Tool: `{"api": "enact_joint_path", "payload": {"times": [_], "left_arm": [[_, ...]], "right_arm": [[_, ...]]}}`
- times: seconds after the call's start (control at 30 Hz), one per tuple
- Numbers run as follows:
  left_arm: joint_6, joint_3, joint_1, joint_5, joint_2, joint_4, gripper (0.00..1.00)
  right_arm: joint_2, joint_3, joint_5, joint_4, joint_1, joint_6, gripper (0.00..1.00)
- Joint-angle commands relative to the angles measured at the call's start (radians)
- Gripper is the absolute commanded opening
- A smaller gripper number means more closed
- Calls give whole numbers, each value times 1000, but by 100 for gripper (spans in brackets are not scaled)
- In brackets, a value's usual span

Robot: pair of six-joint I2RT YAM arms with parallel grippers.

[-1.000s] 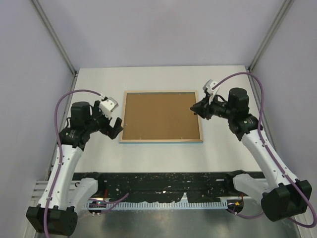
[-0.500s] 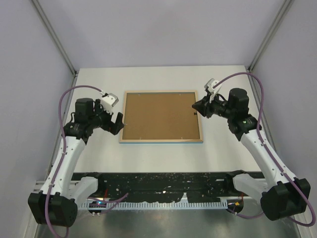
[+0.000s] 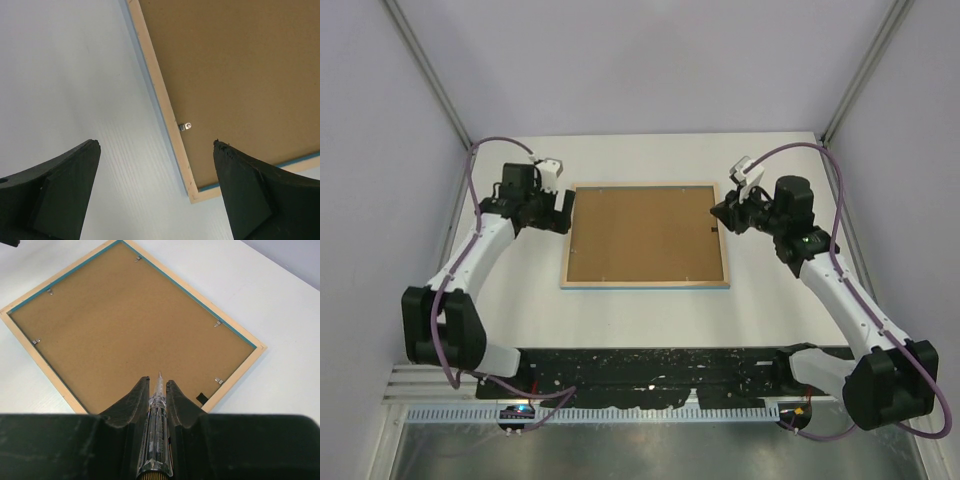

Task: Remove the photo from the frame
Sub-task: Adjust the photo frame at the center of the board.

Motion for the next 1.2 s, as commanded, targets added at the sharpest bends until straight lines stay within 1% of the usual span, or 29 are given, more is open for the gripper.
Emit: {"api": "enact_joint_path", "payload": {"times": [0.0,0.03,0.17,0.33,0.47,0.53,0.6,0.7,0.77,0.97,1.03,1.17], "left_arm": [[-92,109,-16,-105,160,58,100],[-130,138,-17,-105,203,46,100],[-192,253,-27,-84,335,-18,100],[-214,348,-73,-139,447,-86,99],[-237,362,-100,-139,500,-109,91],[-253,376,-105,-105,536,-130,86],[-273,386,-105,-70,563,-146,84],[-293,400,-103,-50,593,-161,82],[-309,420,-103,-52,612,-189,78],[-326,432,-94,-15,654,-221,76],[-332,439,-89,-15,666,-239,74],[-350,388,-68,-25,619,-196,73]], "right_arm": [[-13,12,33,56,-4,-26,8],[-21,11,33,59,-4,-27,8],[-48,3,10,64,-4,-23,8],[-67,-3,-51,66,-4,0,8],[-82,-2,-91,63,-4,16,8],[-97,-2,-100,59,-4,23,8],[-114,-5,-111,61,-2,30,8],[-130,-6,-122,63,-2,37,8],[-133,-6,-129,61,-2,40,8],[-125,-6,-135,59,-4,42,8],[-117,-6,-141,59,-2,42,8],[-99,-5,-155,59,-2,42,8]]}}
